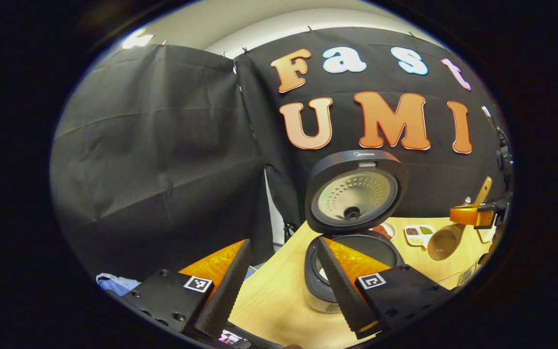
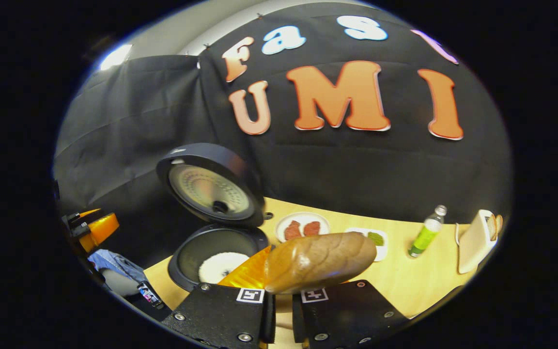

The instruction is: Close the left gripper, press the button to open the rice cooker; take a wooden spoon from the chopstick holder with the right hand, scoop a spoonful of rice and pour it into the rice cooker, then put the wooden spoon back into the chopstick holder.

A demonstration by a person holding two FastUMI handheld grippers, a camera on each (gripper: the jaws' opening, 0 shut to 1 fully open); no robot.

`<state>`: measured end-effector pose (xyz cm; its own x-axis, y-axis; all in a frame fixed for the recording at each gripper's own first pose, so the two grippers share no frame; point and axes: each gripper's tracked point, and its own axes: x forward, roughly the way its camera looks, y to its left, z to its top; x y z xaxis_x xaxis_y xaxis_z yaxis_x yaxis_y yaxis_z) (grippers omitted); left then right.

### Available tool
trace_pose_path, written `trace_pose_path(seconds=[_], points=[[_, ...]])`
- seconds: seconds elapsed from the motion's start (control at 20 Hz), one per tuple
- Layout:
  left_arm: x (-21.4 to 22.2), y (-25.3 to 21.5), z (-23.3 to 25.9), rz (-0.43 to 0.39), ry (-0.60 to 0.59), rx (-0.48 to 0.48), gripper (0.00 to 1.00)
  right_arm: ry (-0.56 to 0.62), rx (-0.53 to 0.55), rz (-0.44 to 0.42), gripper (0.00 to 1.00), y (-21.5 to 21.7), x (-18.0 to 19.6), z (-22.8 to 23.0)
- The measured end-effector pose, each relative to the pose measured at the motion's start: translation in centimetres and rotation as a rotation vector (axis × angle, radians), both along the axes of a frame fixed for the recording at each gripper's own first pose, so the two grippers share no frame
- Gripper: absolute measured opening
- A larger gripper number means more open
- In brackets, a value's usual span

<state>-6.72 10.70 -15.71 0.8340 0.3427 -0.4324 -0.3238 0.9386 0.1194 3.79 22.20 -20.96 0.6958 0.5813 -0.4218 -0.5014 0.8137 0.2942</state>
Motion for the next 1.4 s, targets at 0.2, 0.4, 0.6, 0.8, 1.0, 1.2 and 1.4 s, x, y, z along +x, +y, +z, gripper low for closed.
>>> trace_pose_path(seconds=[0.2, 0.4, 0.6, 0.8, 1.0, 1.2, 1.4], points=[[2.2, -3.1, 0.6, -0.065, -0.011, 0.001, 0.93, 0.064, -0.016, -0.16, 0.09, -8.1, -0.3, -2.3], [4.1, -7.6, 0.2, -0.161, -0.013, -0.002, 0.85, 0.114, -0.027, -0.315, 0.08, -16.2, -1.1, -4.6], [5.4, -11.2, 0.5, -0.229, -0.019, -0.009, 0.85, 0.173, -0.05, -0.446, 0.08, -22.7, -2.6, -7.3], [6.0, -13.4, 1.0, -0.272, -0.027, -0.004, 0.85, 0.208, -0.057, -0.536, 0.09, -26.9, -4.0, -9.1], [6.7, -13.9, 1.6, -0.28, -0.039, 0.008, 0.85, 0.267, -0.067, -0.575, 0.09, -27.5, -5.5, -11.7], [7.4, -13.6, 2.8, -0.276, -0.063, 0.021, 0.85, 0.338, -0.07, -0.589, 0.09, -27.4, -6.7, -15.2], [9.7, -10.7, 4.8, -0.235, -0.097, 0.029, 0.93, 0.398, -0.04, -0.615, 0.1, -27.4, -7.0, -16.8]])
